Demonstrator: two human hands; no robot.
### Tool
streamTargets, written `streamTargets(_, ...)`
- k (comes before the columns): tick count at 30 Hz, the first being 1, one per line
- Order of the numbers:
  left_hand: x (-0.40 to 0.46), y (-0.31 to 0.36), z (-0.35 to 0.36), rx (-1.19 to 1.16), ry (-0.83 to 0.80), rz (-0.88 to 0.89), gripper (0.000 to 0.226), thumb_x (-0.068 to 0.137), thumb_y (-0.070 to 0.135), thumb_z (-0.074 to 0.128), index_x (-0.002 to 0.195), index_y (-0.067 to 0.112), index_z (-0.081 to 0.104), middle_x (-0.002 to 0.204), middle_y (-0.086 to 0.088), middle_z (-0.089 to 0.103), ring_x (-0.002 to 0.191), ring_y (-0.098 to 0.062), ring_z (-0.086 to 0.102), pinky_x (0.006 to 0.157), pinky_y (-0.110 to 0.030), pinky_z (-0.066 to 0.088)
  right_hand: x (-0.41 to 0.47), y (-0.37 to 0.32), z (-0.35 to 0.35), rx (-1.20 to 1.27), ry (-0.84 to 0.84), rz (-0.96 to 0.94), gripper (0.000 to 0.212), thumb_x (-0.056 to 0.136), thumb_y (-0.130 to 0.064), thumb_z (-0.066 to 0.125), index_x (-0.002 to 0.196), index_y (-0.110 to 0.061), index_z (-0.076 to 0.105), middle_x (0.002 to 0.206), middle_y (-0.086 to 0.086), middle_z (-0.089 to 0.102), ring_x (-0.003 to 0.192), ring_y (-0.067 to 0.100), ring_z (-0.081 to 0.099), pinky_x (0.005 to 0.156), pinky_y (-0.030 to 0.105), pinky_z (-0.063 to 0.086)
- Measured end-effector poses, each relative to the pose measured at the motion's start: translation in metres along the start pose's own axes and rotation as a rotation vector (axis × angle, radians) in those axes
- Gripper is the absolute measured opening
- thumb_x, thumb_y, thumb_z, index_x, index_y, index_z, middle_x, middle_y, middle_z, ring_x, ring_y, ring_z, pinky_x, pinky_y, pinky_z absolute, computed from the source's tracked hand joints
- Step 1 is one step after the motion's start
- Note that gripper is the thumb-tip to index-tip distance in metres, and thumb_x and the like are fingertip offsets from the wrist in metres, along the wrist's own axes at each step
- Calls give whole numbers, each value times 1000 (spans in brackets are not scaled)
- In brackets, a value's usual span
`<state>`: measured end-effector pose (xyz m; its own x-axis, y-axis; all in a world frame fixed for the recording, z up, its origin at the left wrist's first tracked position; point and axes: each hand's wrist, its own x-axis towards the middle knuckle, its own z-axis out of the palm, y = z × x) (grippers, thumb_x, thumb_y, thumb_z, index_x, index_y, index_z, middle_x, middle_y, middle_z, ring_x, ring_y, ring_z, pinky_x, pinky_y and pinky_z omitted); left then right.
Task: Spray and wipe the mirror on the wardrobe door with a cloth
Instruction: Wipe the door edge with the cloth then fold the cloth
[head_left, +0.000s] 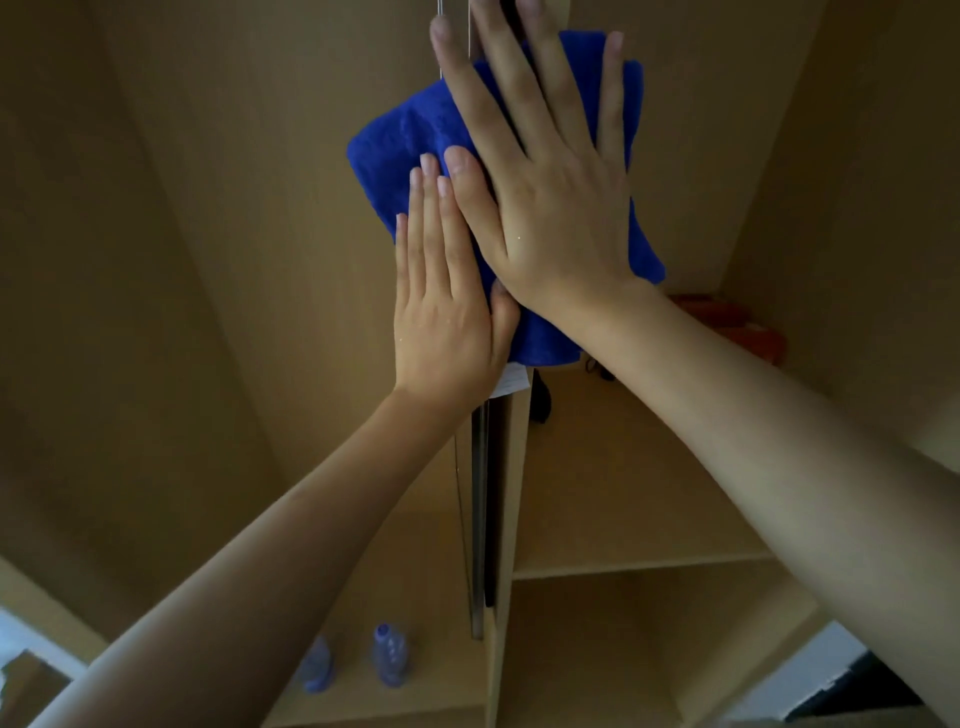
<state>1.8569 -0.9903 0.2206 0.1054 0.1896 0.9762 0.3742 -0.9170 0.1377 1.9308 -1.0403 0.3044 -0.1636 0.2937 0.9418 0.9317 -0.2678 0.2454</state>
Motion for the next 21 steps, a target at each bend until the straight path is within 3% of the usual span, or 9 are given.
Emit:
streamTargets(8,-70,-11,11,20,-31,-1,58,103,24,39,140,-18,24,147,-37,31,140,-44,27,119,-50,23,-66,-20,13,31,-37,18,49,103,-36,28,145,-18,43,150,9,43,140,29,36,114,61,18)
streamTargets(16,-142,-22,20,-26,-79,-10,61,104,29,30,137,-21,27,144,-40,33,138,-48,30,117,-53,26,-135,-36,33,23,-22,32,50,102,-39,28,139,-16,52,142,9,52,133,29,47,108,62,30)
streamTargets(21,-206,-33,34,-10,-77,1,55,103,26,37,140,-11,20,144,-39,34,138,-45,30,119,-49,24,-194,-50,46,38,-53,14,51,102,-37,26,140,-15,51,143,13,50,134,33,45,109,64,24)
